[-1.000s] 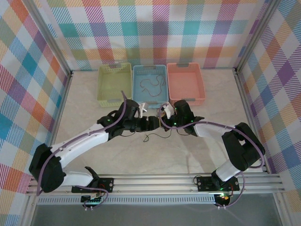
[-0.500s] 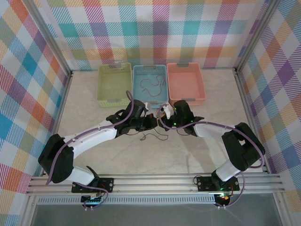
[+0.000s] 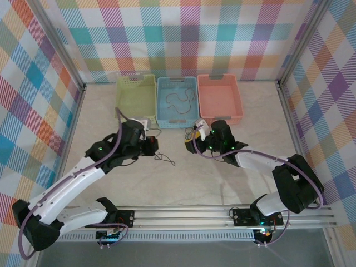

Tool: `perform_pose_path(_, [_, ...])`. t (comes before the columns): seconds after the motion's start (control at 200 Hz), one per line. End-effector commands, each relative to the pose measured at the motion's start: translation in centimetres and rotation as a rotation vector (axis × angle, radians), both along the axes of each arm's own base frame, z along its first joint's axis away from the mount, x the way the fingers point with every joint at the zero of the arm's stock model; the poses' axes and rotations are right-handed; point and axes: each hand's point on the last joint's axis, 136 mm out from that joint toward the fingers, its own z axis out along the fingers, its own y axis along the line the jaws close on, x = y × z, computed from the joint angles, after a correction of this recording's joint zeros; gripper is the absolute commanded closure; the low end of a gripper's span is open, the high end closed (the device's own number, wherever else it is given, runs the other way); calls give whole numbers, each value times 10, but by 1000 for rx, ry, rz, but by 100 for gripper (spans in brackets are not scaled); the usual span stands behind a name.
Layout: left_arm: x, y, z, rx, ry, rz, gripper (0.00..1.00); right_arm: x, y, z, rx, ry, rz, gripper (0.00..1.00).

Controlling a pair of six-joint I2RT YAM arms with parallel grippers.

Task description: Untangle the cables

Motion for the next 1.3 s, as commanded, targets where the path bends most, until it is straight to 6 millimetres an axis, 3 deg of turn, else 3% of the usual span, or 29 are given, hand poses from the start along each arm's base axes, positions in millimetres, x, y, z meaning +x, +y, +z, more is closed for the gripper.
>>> perform_pose_path(0.0, [23,39,41,102,-113,122,100,1,3,8,13,-48,8,40])
perform_pose_path(0.32, [93,73,175,83,-346,308,100,2,5,6,8,-33,15,40])
perform_pose_path(0.425, [122,86,200,126,-413,373,100,1,5,5,7,-27,18,40])
perform_pose_path(0.515, [151,97,207,140,-449,423,100,1,5,7,11,-31,18,40])
perform_pose_path(0.615, [190,104,198,140,-452,453,100,0,5,6,10,-26,20,40])
perform_pose_path(0.74, [240,114,168,155,-405,479,100,0,5,6,12,-25,23,40])
perform_pose_path(0.91, [301,120,97,148,-261,450,100,-1,6,8,16,-25,27,40])
perform_pose_path(1.015, [324,119,47,142,-154,428,100,-1,6,8,18,-22,29,40])
perform_pose_path(1.045, [327,119,35,150,-127,425,94,-1,6,7,17,-21,28,40])
perform_pose_path(1.125, [330,122,5,174,-47,419,66,-2,6,6,16,-19,30,40])
perform_pose_path(1.19, [327,128,-7,194,-5,440,49,-2,6,6,16,-17,29,40])
perform_pose_path(1.3, [313,137,5,189,2,480,44,-1,6,8,19,-15,25,40])
